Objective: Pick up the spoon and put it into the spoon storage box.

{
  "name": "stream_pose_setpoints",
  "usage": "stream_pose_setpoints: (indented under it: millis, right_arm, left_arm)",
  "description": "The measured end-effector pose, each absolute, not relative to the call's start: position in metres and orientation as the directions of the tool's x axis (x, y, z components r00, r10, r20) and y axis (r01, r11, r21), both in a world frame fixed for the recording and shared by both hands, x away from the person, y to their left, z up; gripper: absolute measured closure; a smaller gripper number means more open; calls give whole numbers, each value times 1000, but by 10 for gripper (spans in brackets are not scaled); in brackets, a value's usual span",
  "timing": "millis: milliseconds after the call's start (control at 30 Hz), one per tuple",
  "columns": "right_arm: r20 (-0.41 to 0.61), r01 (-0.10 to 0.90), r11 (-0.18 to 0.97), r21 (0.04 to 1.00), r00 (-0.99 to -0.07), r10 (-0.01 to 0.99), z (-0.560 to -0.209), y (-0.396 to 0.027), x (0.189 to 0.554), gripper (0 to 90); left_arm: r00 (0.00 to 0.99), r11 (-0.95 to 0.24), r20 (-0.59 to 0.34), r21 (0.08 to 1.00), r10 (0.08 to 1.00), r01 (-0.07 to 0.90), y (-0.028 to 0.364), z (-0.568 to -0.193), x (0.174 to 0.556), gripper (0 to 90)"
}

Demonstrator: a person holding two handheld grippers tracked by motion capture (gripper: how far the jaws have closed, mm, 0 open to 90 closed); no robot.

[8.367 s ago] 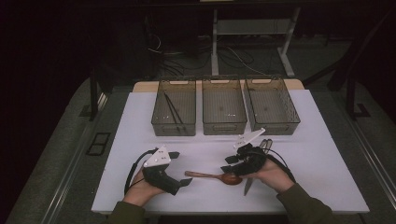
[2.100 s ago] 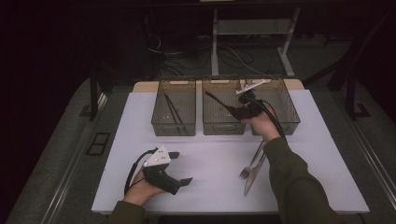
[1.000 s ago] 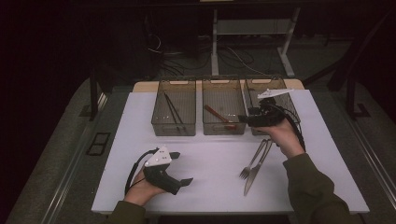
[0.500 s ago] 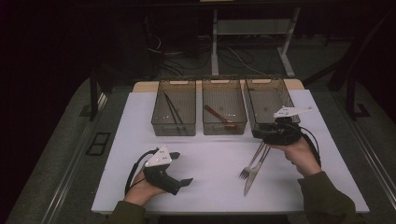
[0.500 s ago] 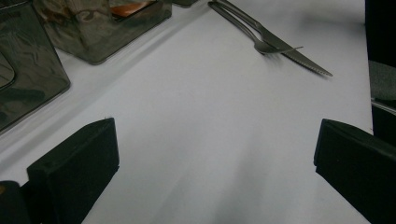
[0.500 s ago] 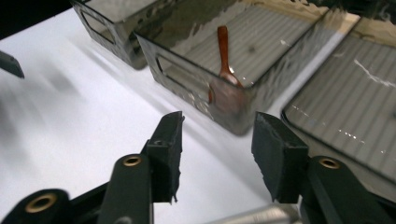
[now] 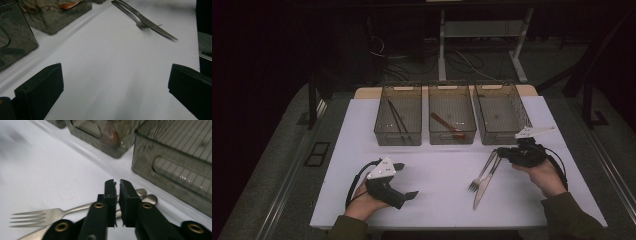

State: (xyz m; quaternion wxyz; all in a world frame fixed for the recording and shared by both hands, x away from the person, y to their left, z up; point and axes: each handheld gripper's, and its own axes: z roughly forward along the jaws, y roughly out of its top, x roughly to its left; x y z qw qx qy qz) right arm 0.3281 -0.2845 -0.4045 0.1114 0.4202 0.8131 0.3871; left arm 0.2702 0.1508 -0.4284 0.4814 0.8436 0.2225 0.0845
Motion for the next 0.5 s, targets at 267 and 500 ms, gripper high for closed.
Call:
stream_pose_setpoints:
  millis: [267, 500]
  right_arm:
    - [109, 627, 408, 663, -621, 777, -425, -278, 341, 900]
    - [79, 637, 451, 625, -627, 775, -438, -269, 349, 900]
  left_arm:
    - [888, -441, -70, 848, 455, 293, 150, -428, 270, 0]
    - [886, -437, -75, 849, 458, 297, 150, -429, 270, 0]
